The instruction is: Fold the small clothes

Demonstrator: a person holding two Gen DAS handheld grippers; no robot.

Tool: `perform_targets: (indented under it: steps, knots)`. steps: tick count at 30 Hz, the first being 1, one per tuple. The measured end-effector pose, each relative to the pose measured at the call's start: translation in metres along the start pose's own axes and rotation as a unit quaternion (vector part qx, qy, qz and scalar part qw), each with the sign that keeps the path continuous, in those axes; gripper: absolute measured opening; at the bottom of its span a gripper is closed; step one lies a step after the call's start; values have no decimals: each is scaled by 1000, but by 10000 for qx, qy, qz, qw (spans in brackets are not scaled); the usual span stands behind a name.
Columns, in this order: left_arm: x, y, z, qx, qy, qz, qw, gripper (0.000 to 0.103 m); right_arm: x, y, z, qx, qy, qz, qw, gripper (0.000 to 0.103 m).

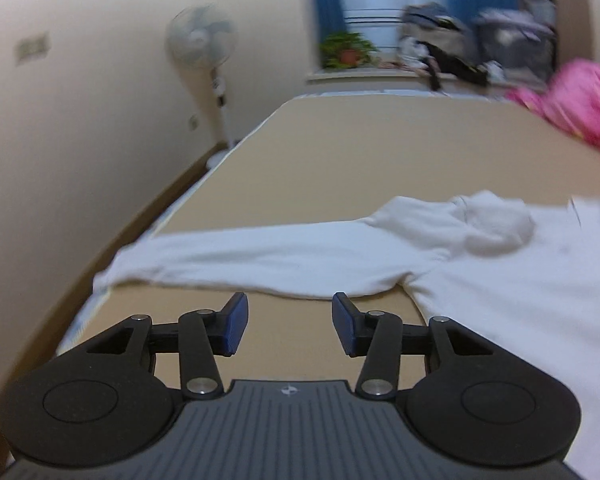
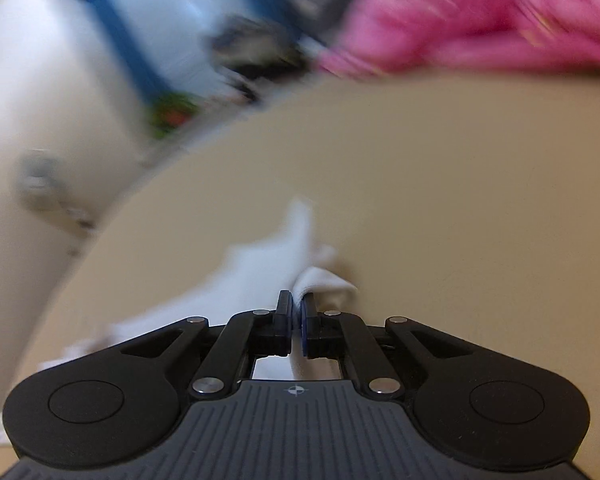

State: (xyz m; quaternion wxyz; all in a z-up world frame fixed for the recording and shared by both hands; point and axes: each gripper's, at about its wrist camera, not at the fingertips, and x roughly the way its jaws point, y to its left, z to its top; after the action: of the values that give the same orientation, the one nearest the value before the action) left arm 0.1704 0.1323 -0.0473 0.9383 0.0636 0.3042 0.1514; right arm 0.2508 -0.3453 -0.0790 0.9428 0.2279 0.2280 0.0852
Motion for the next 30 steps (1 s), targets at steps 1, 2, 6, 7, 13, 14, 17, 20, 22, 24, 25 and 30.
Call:
perform_targets:
  steps: [1, 2, 6, 7, 13, 14, 17, 20, 22, 24, 25, 30]
  knots:
    - [0, -5, 0, 98, -21, -37, 9999, 52, -7, 23, -4, -302, -22, 398, 9987, 4]
    - [2, -9, -2, 127, -10, -94, 9999, 52, -14, 49, -13, -623, 47, 883, 9941, 4]
    - [-2, -7, -12, 145, -2, -195, 9997, 52, -9, 124, -76, -1630, 1470, 2306, 9480, 9]
    - [-2, -5, -13, 128, 10, -213, 9997, 52, -6, 134, -94, -1787, 1897, 2313, 9373, 10]
    - [-5, 6, -10, -193, 90, -382, 9990, 52, -33, 117, -80, -1164, 2270, 1913, 9478, 35]
    - [-4, 8, -10, -239, 114, -399, 9989, 52, -39, 105, -68, -872, 2135, 1754, 9571, 41]
    - [-2, 7, -9, -200, 159, -372, 9990, 52, -37, 57, -54, 394, 2069, 1267, 9693, 43]
    - [-2, 3, -11, -80, 172, -348, 9992, 52, -19, 25, -65, 1746, 2174, 962, 9555, 44]
    - [-1, 1, -12, 15, 191, -325, 9993, 52, 2, 14, -74, 2496, 2310, 1094, 9340, 44]
    - [2, -1, -14, 94, 242, -271, 9993, 52, 19, 10, -75, 2724, 2338, 883, 9292, 42]
    - [3, -1, -15, 115, 269, -254, 9992, 52, 24, 11, -72, 2691, 2254, 840, 9326, 38]
    - [7, -3, -16, 224, 320, -153, 9991, 52, 8, 16, -7, 1963, 1177, 1024, 9681, 8]
